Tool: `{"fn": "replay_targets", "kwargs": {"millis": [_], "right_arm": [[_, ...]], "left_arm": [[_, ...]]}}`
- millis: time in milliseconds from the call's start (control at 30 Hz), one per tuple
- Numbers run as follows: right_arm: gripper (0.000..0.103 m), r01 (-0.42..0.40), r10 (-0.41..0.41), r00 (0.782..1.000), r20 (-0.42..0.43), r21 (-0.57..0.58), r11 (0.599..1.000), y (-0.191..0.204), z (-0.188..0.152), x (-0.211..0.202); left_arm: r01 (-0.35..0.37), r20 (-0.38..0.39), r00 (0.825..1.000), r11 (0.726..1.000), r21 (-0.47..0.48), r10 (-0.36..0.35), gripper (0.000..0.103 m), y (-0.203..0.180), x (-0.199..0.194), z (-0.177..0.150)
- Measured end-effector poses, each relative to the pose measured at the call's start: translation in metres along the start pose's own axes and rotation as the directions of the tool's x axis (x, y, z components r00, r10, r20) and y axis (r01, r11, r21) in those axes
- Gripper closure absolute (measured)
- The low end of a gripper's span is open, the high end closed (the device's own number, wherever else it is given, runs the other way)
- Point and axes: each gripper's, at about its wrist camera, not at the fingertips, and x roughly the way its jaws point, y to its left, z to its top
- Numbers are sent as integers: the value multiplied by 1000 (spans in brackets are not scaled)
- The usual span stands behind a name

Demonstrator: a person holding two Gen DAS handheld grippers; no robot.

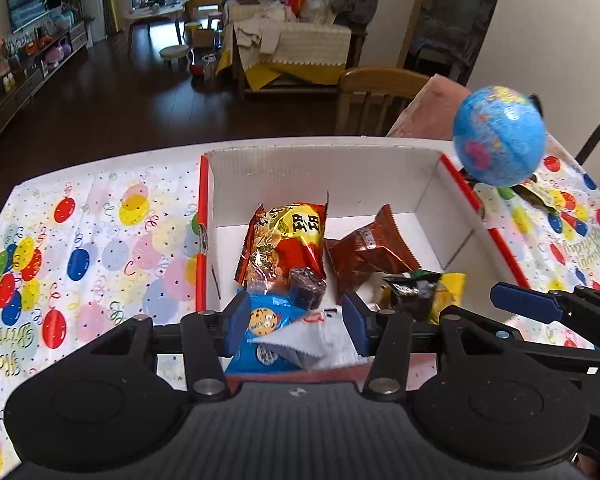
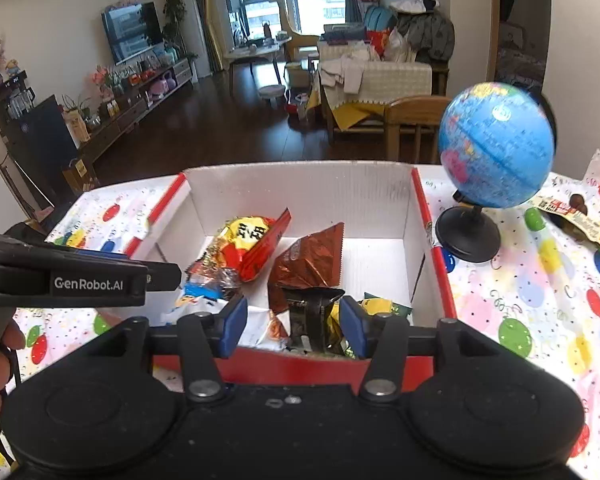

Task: Organize snacks
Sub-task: 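Open both tools to release the candies into the box, then withdraw both tools from the box toward the purple candy and wooden stick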

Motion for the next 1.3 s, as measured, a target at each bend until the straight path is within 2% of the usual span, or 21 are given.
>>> {"fn": "replay_targets", "kwargs": {"millis": [167,400,467,733,967,1300], "right_arm": [[41,4,-4,999,41,1,1000,13,-5,-30],[35,-4,2,996,93,16,1000,26,-14,-68],[25,-8,7,994,107,14,1000,30,-18,-77],[18,-36,34,988,149,8,999,48,-35,-110],[5,-66,63,978,197,10,998,60,-53,-133],[0,-138,119,972,204,81,987,63,-76,-146]], "left_arm": [[14,33,999,1000,8,-15,46,0,-32,-11],[34,60,998,999,1,-34,45,3,-73,-28],[45,67,997,999,-4,-45,43,7,-83,-33],[77,95,993,997,-18,-75,38,18,-121,-59],[109,114,988,993,-34,-104,32,26,-148,-82],[155,112,983,986,-63,-148,30,35,-165,-115]]}}
